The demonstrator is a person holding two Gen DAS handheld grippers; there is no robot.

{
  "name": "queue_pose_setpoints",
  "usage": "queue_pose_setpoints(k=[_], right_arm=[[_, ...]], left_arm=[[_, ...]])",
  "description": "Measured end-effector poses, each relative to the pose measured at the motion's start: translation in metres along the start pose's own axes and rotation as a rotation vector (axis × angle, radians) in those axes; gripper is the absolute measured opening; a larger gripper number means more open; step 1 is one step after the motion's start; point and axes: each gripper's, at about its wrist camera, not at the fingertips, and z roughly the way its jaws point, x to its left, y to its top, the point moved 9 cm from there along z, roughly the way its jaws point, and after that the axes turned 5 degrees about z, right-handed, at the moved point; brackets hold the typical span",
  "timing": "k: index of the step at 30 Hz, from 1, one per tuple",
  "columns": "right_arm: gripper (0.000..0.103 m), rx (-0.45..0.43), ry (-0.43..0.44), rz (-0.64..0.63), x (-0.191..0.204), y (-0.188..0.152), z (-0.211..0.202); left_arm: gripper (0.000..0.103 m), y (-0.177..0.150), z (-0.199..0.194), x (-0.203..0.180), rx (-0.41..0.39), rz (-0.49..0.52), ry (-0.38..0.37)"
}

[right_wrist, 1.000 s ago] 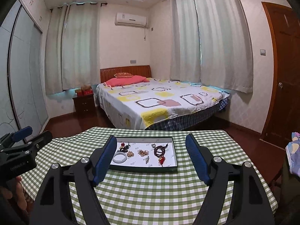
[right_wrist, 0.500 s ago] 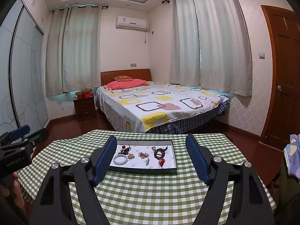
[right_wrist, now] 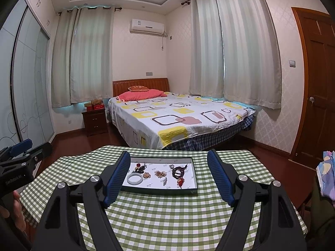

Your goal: Organize jewelry

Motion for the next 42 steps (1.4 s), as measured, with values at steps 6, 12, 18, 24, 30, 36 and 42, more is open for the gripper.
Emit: queue_pose_setpoints(k=[6,12,18,24,30,36,42], right_arm=[[0.073,-0.002,0.003,-0.001,0.0000,-0.0004,-0.0012],[0.073,-0.002,0.004,-0.002,0.0000,-0.0011,-0.0024],[0.073,-0.002,0.004,-0.002,0.0002,-0.0008,-0.0026],[0.073,-0.004,0.003,-0.003,0.0015,-0.0005,-0.0033],[0.073,-0.004,0.003,-0.003,0.0039,0.0003,-0.0047],[0.073,-0.006,0.005,-0.003,0.0045,0.0001,-0.0056],[0.073,-0.004,0.004,-0.003,0.0042,0.0000,-0.0065]], left_arm=[[0.089,0.0003,-0.0001,0.0002,-0.001,-0.001,0.000],[0.089,0.0004,-0.0011,0.0018,-0.002,-0.004,0.000],[0.089,0.0018,-0.0032,0.0042,-0.006,-0.007,0.003],[0.089,0.0020,-0.0043,0.0048,-0.008,-0.007,0.006],[0.090,0.0042,-0.0063,0.0053,-0.016,-0.006,0.009],[0.097,0.0064,-0.0067,0.0064,-0.020,0.010,0.039],[0.099,0.0089,-0.0069,0.0087,-0.022,0.037,0.105]])
